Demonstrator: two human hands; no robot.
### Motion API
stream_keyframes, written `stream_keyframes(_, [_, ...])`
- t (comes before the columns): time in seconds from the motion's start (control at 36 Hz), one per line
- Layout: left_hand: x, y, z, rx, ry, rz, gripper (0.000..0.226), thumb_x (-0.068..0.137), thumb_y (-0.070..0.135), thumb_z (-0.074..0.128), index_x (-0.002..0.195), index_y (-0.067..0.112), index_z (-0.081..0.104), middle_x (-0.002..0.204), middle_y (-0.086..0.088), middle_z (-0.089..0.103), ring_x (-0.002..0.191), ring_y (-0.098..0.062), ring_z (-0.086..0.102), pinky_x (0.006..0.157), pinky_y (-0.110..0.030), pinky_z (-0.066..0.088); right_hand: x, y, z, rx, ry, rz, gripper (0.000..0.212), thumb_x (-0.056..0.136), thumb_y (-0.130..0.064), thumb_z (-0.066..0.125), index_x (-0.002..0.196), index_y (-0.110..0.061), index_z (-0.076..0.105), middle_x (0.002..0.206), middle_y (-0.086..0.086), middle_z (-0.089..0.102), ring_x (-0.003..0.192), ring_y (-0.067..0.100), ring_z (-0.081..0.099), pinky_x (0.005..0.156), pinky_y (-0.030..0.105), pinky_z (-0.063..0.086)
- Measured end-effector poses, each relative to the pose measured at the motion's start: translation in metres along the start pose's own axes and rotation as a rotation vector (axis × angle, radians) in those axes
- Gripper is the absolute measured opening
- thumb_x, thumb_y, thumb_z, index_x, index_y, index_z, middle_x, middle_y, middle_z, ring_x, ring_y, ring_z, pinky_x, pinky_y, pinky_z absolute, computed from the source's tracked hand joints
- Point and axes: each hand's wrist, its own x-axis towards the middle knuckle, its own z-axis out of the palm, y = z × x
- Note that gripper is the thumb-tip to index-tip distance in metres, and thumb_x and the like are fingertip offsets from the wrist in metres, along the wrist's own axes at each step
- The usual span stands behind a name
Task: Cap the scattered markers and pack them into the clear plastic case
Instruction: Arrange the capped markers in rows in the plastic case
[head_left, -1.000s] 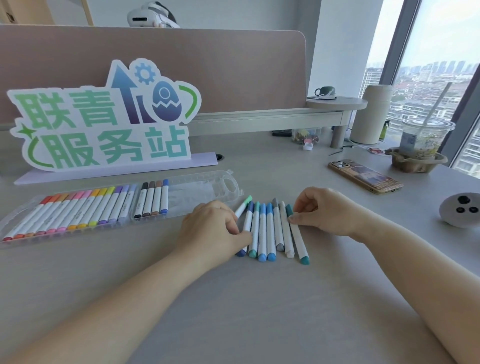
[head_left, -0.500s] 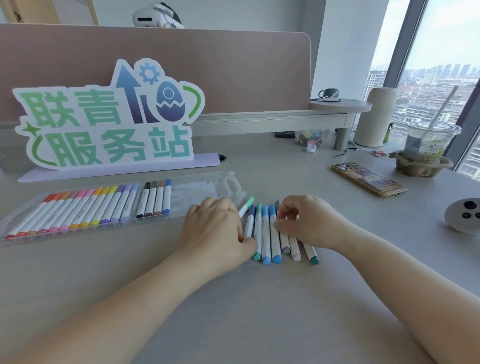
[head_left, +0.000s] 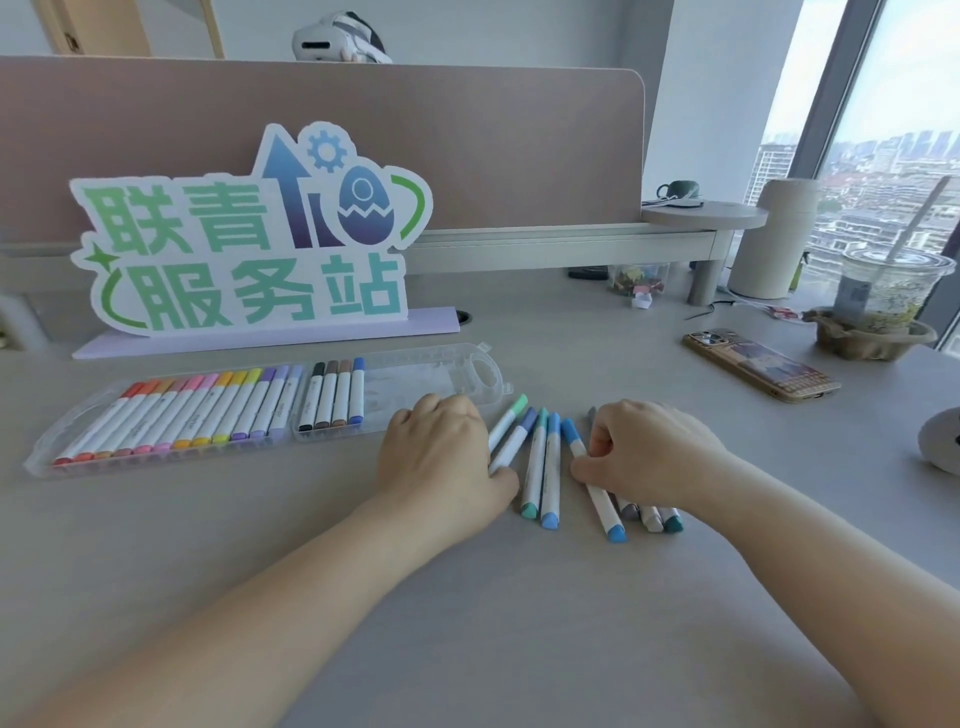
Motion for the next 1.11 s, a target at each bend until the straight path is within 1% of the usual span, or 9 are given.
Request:
stream_keyframes(0.08, [-0.001, -0.005, -0.002, -0.046, 0.035, -0.027, 0.021, 0.081, 0.038, 0.055, 0.078, 0.019, 0.064, 0.100, 0.010, 0.055, 0.096, -0.015, 0.046, 0.083, -0.029, 0.038, 0.000, -0.001, 0.001, 0.011, 0.033, 0.021, 0.028, 0.082, -0.043, 0.056, 0.073, -0.017, 0.054, 0.073, -0.002, 0.058, 0.064, 0.016, 0.050, 0.051, 0.027, 0.036])
stream_keyframes(0.22, [0.000, -0.013, -0.006, -0.299, 0.090, -0.144, 0.017, 0.079, 0.035, 0.066, 0.070, 0.020, 0.068, 0.097, 0.012, 0.059, 0.097, -0.013, 0.053, 0.082, -0.030, 0.043, 0.000, 0.001, 0.000, 0.142, 0.070, 0.071, 0.031, 0.083, -0.042, 0.055, 0.083, -0.011, 0.062, 0.074, 0.003, 0.061, 0.068, 0.019, 0.054, 0.057, 0.029, 0.042])
stream_keyframes(0.36, [0.004, -0.021, -0.006, -0.469, 0.102, -0.210, 0.017, 0.080, 0.036, 0.069, 0.069, 0.023, 0.066, 0.099, 0.014, 0.058, 0.097, -0.010, 0.055, 0.082, -0.027, 0.044, 0.001, 0.002, -0.004, 0.323, 0.089, 0.057, 0.032, 0.088, -0.041, 0.054, 0.094, -0.011, 0.065, 0.091, 0.007, 0.067, 0.083, 0.022, 0.060, 0.075, 0.036, 0.051])
stream_keyframes(0.56, [0.015, -0.052, -0.024, -0.525, 0.098, -0.343, 0.019, 0.080, 0.037, 0.070, 0.067, 0.023, 0.068, 0.097, 0.009, 0.064, 0.094, -0.014, 0.059, 0.082, -0.034, 0.050, 0.020, -0.002, -0.034, 0.603, -0.033, 0.091, 0.028, 0.089, -0.036, 0.060, 0.085, -0.009, 0.068, 0.071, 0.003, 0.059, 0.065, 0.015, 0.049, 0.065, 0.026, 0.042])
stream_keyframes(0.67, [0.025, -0.082, -0.033, -0.664, 0.037, -0.493, 0.030, 0.079, 0.027, 0.070, 0.063, 0.001, 0.069, 0.080, -0.004, 0.073, 0.076, 0.000, 0.067, 0.078, -0.041, 0.055, 0.046, -0.027, -0.036, 0.575, -0.016, -0.010, 0.024, 0.091, -0.034, 0.059, 0.090, -0.012, 0.068, 0.070, -0.001, 0.062, 0.062, 0.011, 0.052, 0.061, 0.022, 0.043])
stream_keyframes(0.75, [0.028, -0.099, -0.029, -0.797, 0.039, -0.609, 0.020, 0.075, 0.018, 0.070, 0.067, -0.001, 0.071, 0.090, 0.004, 0.071, 0.056, -0.010, 0.063, 0.074, -0.039, 0.057, 0.067, -0.049, -0.025, 0.647, -0.027, -0.068, 0.014, 0.089, -0.029, 0.060, 0.097, -0.018, 0.066, 0.073, -0.007, 0.066, 0.059, 0.005, 0.055, 0.056, 0.017, 0.042])
stream_keyframes(0.89, [0.036, -0.118, -0.016, -0.724, 0.034, -0.692, 0.021, 0.063, 0.028, 0.060, 0.045, 0.018, 0.064, 0.061, 0.003, 0.069, 0.067, -0.018, 0.069, 0.079, -0.039, 0.054, 0.098, -0.082, -0.005, 0.719, -0.111, -0.090, 0.015, 0.086, -0.024, 0.063, 0.099, -0.018, 0.065, 0.082, -0.004, 0.070, 0.057, 0.005, 0.055, 0.056, 0.016, 0.041])
stream_keyframes(0.97, [0.045, -0.121, -0.009, -0.529, 0.081, -0.720, 0.028, 0.074, 0.033, 0.058, 0.053, 0.016, 0.066, 0.054, 0.005, 0.067, 0.063, -0.018, 0.062, 0.067, -0.030, 0.046, 0.113, -0.098, 0.003, 0.701, -0.163, -0.102, 0.015, 0.086, -0.026, 0.064, 0.098, -0.018, 0.065, 0.089, -0.001, 0.071, 0.062, 0.007, 0.056, 0.063, 0.020, 0.045])
stream_keyframes(1.11, [0.055, -0.123, 0.003, -0.361, 0.087, -0.710, 0.029, 0.072, 0.041, 0.058, 0.058, 0.016, 0.065, 0.057, 0.006, 0.067, 0.073, -0.016, 0.063, 0.072, -0.032, 0.046, 0.130, -0.114, 0.007, 0.692, -0.174, -0.117, 0.015, 0.086, -0.028, 0.064, 0.097, -0.017, 0.065, 0.093, 0.003, 0.070, 0.069, 0.011, 0.056, 0.069, 0.024, 0.047])
